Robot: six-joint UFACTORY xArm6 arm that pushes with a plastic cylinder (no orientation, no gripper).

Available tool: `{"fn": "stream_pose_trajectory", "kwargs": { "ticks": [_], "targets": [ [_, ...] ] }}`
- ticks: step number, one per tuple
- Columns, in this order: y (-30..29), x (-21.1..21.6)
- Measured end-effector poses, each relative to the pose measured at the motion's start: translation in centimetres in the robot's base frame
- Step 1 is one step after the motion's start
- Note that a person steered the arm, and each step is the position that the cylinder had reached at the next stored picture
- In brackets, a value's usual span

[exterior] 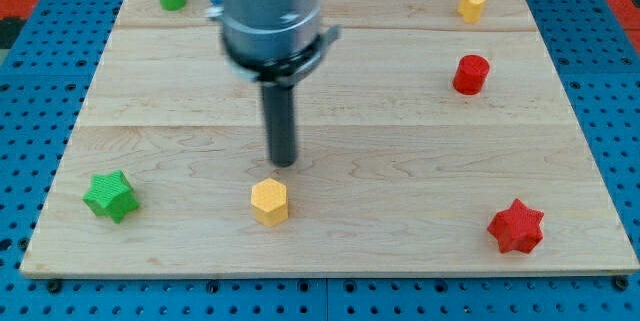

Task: Move green star to the top center

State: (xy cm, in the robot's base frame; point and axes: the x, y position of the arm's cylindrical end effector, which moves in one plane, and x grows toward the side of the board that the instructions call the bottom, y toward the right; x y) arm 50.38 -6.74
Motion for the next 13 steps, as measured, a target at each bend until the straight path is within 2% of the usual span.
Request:
{"fn": "stream_pose_trajectory", "kwargs": {
  "ticks": [2, 3, 4, 5, 6, 8, 9, 11, 12, 13],
  "targets": [
    [-10.9, 8.5],
    [-18.5, 7.8],
    [-18.6, 3.2],
    [-14.9, 0.9],
    [-14.9, 0.9],
    [-16.1, 8.1],
    [-13.8, 8.7],
    [-8.9, -0.1],
    [-8.1, -2.4],
    [-7.9, -2.4]
  ]
}}
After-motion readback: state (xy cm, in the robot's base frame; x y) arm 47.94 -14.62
